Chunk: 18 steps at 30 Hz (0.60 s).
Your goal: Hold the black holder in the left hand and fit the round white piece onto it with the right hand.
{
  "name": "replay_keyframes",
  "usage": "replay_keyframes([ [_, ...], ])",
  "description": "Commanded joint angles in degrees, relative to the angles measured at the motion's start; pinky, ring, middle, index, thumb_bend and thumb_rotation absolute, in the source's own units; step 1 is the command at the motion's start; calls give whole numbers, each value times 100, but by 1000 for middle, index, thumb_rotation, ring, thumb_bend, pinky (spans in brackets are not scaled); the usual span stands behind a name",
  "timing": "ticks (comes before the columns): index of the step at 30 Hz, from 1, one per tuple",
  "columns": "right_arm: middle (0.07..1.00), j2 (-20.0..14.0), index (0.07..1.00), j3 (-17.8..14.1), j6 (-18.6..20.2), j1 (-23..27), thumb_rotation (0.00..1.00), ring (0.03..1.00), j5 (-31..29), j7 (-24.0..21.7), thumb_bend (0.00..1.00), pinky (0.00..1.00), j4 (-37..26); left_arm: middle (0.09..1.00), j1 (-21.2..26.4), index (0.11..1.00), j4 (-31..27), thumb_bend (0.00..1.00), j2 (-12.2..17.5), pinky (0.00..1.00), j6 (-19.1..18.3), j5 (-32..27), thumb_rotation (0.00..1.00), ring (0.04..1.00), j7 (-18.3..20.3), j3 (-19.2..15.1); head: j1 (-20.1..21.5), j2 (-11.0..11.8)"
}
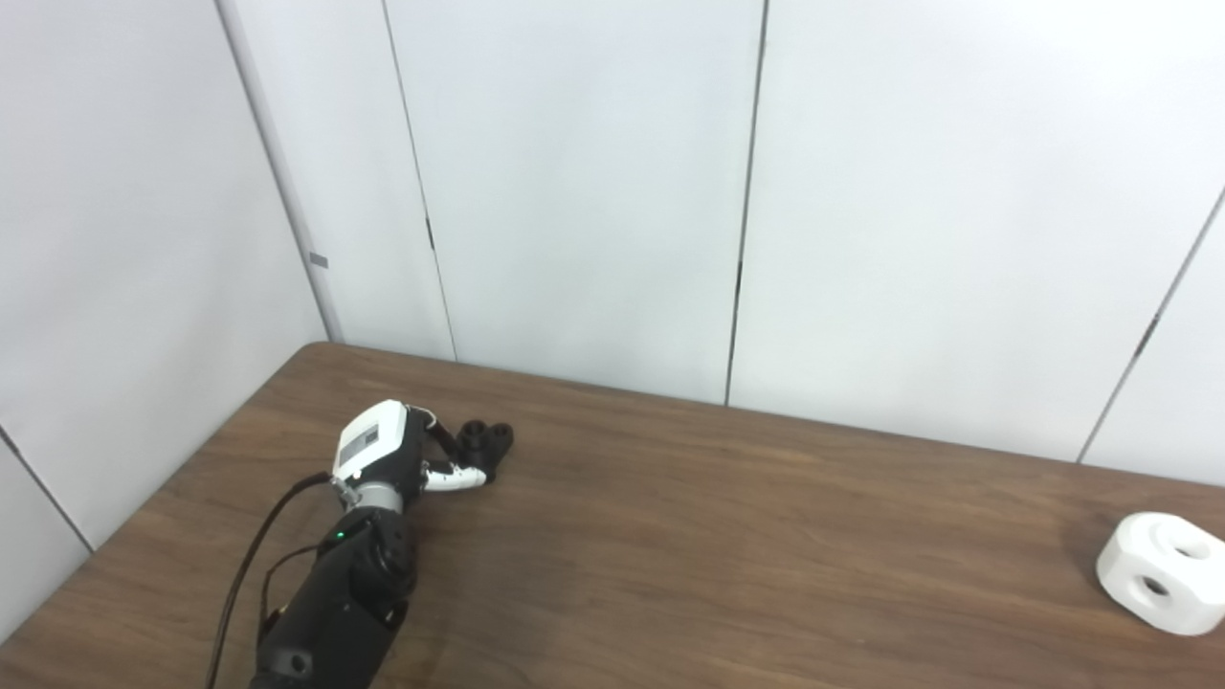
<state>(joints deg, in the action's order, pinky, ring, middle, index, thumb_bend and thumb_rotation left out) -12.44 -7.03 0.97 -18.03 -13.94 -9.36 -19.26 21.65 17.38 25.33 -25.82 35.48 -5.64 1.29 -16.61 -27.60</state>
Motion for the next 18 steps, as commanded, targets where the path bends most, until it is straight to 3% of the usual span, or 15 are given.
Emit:
replay_keyframes([
  [1, 984, -69, 979, -53, -45, -46, 1000, 996, 6, -10, 661, 998, -136, 803, 94, 486, -203, 514, 186, 922, 40, 18, 59, 895, -89, -23, -7, -3],
  [18, 980, -64, 973, -33, -2, -44, 1000, 990, 40, -1, 666, 998, -159, 775, -5, 487, -440, 514, 169, 889, 96, -19, 54, 873, -14, 44, 9, -29],
])
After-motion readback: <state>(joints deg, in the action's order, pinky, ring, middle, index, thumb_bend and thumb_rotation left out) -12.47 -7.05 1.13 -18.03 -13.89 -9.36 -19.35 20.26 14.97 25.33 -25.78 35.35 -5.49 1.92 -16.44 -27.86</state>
